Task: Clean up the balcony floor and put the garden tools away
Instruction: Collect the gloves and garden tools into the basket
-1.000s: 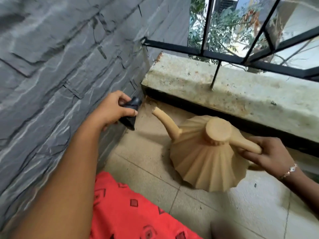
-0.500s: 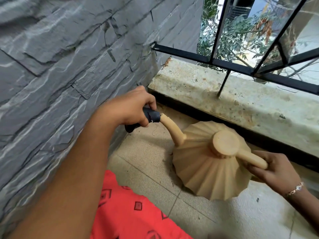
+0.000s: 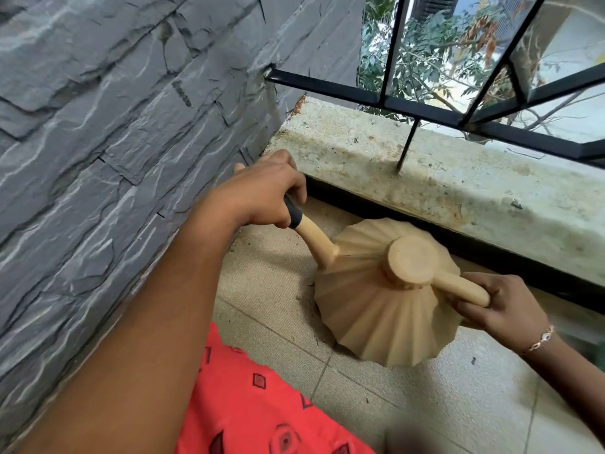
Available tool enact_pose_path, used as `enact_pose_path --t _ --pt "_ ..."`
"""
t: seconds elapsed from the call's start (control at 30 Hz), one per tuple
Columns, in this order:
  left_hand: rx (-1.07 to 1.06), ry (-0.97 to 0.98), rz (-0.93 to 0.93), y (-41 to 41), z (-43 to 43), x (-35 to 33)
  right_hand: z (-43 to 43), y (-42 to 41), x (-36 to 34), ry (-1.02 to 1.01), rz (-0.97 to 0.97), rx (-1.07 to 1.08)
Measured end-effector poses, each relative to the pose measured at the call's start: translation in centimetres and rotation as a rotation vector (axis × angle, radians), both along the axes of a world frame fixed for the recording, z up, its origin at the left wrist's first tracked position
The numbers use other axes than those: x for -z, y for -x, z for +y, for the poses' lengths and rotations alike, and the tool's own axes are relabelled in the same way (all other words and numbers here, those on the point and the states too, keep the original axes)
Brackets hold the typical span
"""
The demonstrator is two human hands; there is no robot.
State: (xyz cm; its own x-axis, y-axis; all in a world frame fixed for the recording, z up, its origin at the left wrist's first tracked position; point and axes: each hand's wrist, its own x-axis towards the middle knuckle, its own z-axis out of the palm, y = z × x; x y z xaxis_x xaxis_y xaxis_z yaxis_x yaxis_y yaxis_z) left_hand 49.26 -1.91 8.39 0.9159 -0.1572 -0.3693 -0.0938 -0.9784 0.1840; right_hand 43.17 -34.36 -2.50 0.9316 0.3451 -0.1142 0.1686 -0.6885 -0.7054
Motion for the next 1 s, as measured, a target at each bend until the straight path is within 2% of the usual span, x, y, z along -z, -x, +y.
enact_pose_path --t 0.13,0.33,0.73,0.87,1.0 --pt "0.018 -0.005 0.037 -0.1 -1.1 1.2 0.0 0.0 0.0 -0.004 0.016 0.008" --pt "-0.08 0.121 -0.113 0.3 -1.8 2.7 -0.2 -0.1 0.6 0.015 0.021 0.022" --pt "-0.061 0.037 -0.178 0.6 -2.7 4.0 0.4 -0.2 -0.7 0.053 0.05 0.004" --pt "-0.047 0.004 -0.211 0.6 -2.4 4.5 2.2 -1.3 -2.0 0.373 0.163 -0.092" --pt "-0.053 0.014 -0.208 0.6 -3.0 4.5 3.5 -0.6 -2.6 0.505 0.149 0.018"
